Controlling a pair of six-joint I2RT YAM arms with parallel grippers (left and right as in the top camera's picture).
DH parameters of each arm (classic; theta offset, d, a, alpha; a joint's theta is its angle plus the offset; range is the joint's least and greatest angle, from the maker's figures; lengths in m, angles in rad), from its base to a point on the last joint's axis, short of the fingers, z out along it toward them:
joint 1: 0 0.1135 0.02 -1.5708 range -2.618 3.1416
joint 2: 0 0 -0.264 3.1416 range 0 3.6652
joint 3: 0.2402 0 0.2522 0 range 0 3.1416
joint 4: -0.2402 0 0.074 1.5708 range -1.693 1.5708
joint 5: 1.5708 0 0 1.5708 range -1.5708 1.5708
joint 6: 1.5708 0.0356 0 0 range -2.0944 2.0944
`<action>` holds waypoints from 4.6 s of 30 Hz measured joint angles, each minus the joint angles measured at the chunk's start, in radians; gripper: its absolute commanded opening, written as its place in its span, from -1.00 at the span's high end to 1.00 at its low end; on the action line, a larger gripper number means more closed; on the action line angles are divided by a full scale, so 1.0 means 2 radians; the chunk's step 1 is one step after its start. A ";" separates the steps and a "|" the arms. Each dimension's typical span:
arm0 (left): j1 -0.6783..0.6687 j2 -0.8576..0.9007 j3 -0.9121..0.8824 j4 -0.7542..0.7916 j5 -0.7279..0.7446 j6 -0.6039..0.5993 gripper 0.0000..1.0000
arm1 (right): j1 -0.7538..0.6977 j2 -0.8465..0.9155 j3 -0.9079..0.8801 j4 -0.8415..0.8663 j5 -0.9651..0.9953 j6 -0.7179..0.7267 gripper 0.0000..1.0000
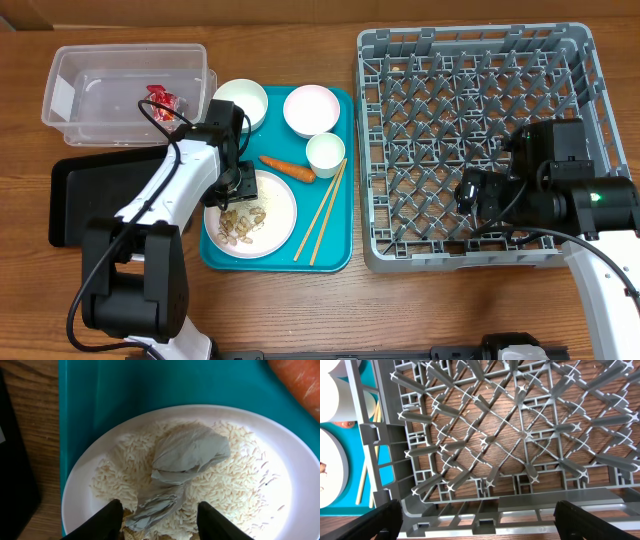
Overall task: Sort waste into correct bins and load items into the dishwasher
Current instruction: 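Lower the left gripper onto the plate and grasp the grey tissue, then carry the tissue left and release it into the clear bin, then grasp the white cup on the teal tray with the left gripper, then pass the white cup from the left gripper to the right gripper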
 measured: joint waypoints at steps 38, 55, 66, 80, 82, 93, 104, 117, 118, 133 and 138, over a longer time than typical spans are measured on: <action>0.000 0.019 0.109 -0.111 -0.006 0.023 0.92 | 0.000 0.000 0.000 0.000 0.000 0.000 -1.00; 0.131 0.032 0.272 0.020 -0.007 0.008 -0.11 | 0.000 0.000 0.000 0.006 0.000 0.000 -1.00; 0.134 0.078 0.274 0.003 -0.001 0.007 -0.13 | 0.000 0.000 0.000 0.008 0.000 0.000 -1.00; 0.075 0.048 0.244 -0.251 0.097 0.015 -0.35 | 0.000 0.013 0.001 0.058 -0.042 0.000 -1.00; 0.060 0.048 0.240 -0.244 0.098 0.019 -0.35 | 0.000 0.017 0.001 0.058 -0.048 0.000 -1.00; 0.019 0.048 0.236 -0.163 0.147 0.019 -0.32 | 0.000 0.027 0.001 0.055 -0.059 0.000 -1.00; -0.093 0.049 0.236 -0.046 0.137 -0.005 -0.26 | 0.000 0.028 0.001 0.054 -0.062 0.000 -1.00; -0.108 0.130 0.235 -0.024 0.084 -0.033 0.92 | 0.000 0.028 0.001 0.046 -0.062 0.000 -1.00; -0.108 0.130 0.235 -0.024 0.085 -0.032 0.92 | 0.000 0.028 0.001 0.045 -0.062 0.000 -1.00; -0.039 0.130 0.390 -0.017 0.576 0.116 0.92 | -0.085 0.036 0.003 0.209 -0.313 -0.080 -1.00; -0.096 0.130 0.390 0.029 0.662 0.111 0.92 | -0.058 0.050 0.003 0.251 -0.451 -0.119 -1.00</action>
